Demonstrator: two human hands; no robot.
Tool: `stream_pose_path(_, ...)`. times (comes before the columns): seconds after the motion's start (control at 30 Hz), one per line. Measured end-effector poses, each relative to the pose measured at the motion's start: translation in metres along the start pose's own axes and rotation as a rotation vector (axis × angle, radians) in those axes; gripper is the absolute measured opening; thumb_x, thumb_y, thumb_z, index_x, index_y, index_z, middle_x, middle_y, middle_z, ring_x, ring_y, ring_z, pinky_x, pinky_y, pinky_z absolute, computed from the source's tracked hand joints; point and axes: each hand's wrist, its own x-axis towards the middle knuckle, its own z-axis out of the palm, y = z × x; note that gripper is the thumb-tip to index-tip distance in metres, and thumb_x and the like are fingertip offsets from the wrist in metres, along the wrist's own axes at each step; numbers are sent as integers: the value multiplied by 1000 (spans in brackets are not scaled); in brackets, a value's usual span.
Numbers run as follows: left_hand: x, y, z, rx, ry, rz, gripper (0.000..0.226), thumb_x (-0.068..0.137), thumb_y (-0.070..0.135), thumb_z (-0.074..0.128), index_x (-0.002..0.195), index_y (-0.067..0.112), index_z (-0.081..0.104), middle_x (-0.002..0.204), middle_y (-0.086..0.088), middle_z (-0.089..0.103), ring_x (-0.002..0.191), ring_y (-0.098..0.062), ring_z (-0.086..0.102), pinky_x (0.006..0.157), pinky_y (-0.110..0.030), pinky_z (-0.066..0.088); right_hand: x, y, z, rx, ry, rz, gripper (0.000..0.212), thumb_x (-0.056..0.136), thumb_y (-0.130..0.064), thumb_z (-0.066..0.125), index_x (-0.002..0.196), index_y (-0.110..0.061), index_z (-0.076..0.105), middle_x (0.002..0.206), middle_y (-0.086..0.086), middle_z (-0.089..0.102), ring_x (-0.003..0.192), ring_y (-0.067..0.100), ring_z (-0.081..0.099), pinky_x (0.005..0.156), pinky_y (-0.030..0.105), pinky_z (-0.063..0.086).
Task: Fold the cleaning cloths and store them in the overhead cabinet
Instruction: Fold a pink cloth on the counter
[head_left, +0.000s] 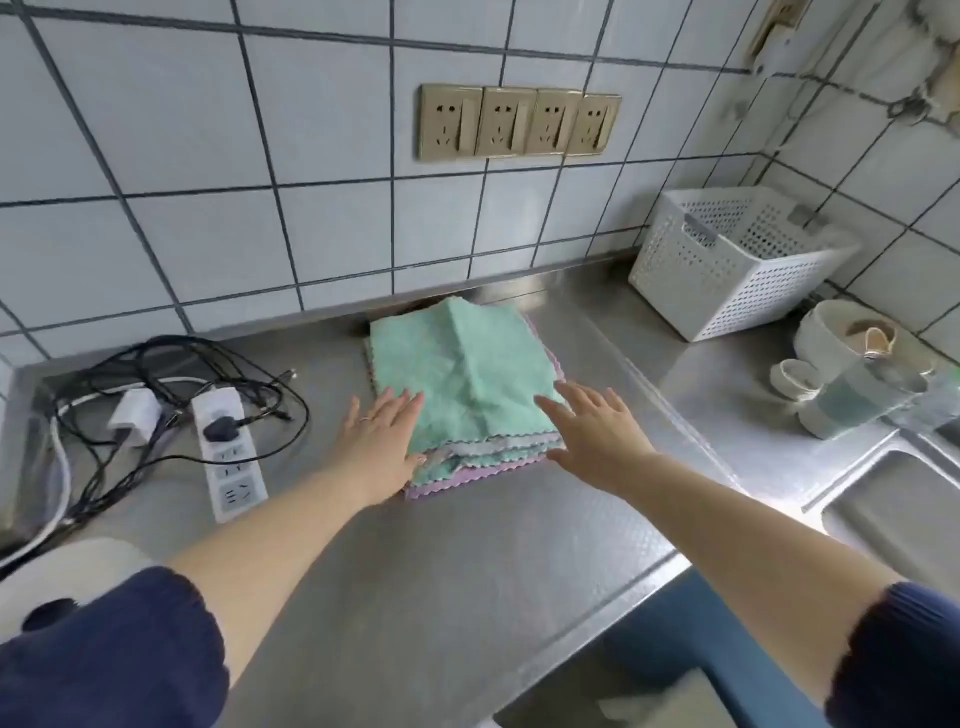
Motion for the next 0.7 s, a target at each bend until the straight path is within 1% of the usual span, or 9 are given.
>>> stream_pose_path(0.07,11,-2,5,-35,-2,-11,70,96,34,43,150,20,1,159,0,5,147,-17,-1,119,-45,0,12,3,6,1,-24,-13,69,92,-41,53,149,-29,17,158,4,14,145,24,16,118,47,13)
stream_pose_path(0.13,22,-2,13,-86,5,-17,66,96,29,44,150,19,8,158,-1,12,147,-18,5,119,-44,6,25,7,15,-7,-27,-51,66,92,-39,53,148,-29,20,157,5,18,144,25,20,118,47,17)
stream_pose_path(0.2,31,2,19,-173,4,-23,62,96,25,46,149,17,15,157,-1,17,146,-19,12,118,-39,12,40,12,26,21,-43,-89,63,92,-38,55,146,-29,25,156,5,22,142,25,25,117,44,21)
stream_pose_path(0.3,43,5,26,-262,6,-49,58,95,22,50,147,14,26,156,-1,22,143,-18,21,117,-31,15,64,17,37,96,-80,-142,61,91,-36,57,144,-27,29,153,3,28,137,24,35,113,41,31)
stream_pose_path(0.4,56,16,34,-246,12,-117,55,93,28,54,143,16,36,152,0,30,139,-16,30,115,-27,18,92,29,48,145,-105,-270,58,89,-40,58,141,-27,35,148,1,35,130,24,43,104,42,42)
stream_pose_path(0.5,61,25,36,-235,-11,-208,52,90,36,56,139,20,43,149,3,36,135,-14,35,113,-28,22,111,41,60,169,-130,-400,55,89,-40,59,138,-25,40,145,0,38,128,23,44,103,40,43)
stream_pose_path(0.57,62,30,36,-204,-28,-250,54,89,42,56,138,23,43,149,6,34,134,-13,36,113,-30,26,117,48,67,186,-124,-466,57,88,-39,60,140,-23,39,146,1,38,130,24,41,104,40,42)
stream_pose_path(0.63,63,40,36,-183,-36,-293,57,87,48,55,139,25,42,150,8,32,134,-12,36,112,-31,30,123,56,73,182,-110,-532,60,88,-38,60,141,-21,39,146,3,39,131,26,41,100,41,44)
stream_pose_path(0.7,62,45,38,-149,-34,-306,60,87,50,54,141,27,39,152,10,28,135,-11,34,109,-30,32,125,59,80,176,-63,-584,59,84,-36,64,137,-16,46,139,6,49,122,30,51,88,43,51)
